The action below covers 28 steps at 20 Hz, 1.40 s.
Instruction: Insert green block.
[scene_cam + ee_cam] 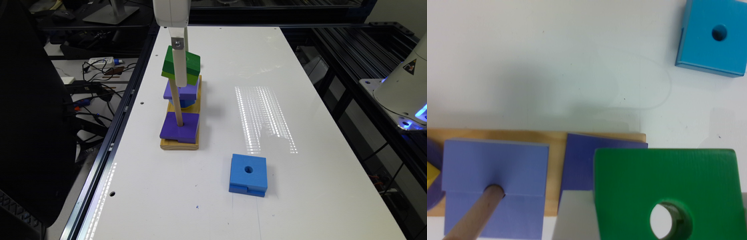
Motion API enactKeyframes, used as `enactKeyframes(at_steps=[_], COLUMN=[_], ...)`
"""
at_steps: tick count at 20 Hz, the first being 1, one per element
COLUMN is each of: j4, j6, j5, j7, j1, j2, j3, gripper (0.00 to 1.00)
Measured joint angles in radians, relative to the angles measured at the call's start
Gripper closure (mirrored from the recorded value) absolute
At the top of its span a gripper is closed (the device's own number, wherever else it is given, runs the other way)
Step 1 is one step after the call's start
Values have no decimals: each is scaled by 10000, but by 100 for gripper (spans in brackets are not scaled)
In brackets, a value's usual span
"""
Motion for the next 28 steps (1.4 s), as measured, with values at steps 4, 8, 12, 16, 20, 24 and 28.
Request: enactKeyframes(at_steps=[4,8,12,16,20,24,28], j4=[1,20,39,95,198,271,275], j6=[13,44,54,115,296,455,455], j5=[0,0,0,-2,-12,-21,-21], j7=[-12,-24,-30,-38,-65,-89,-93], j1=[-18,-35,-38,-43,-56,-65,-65], j2=[0,13,24,63,228,415,420], j3=[-2,-7,-11,-19,-32,-34,-33], gripper=[100,100,100,100,100,100,100])
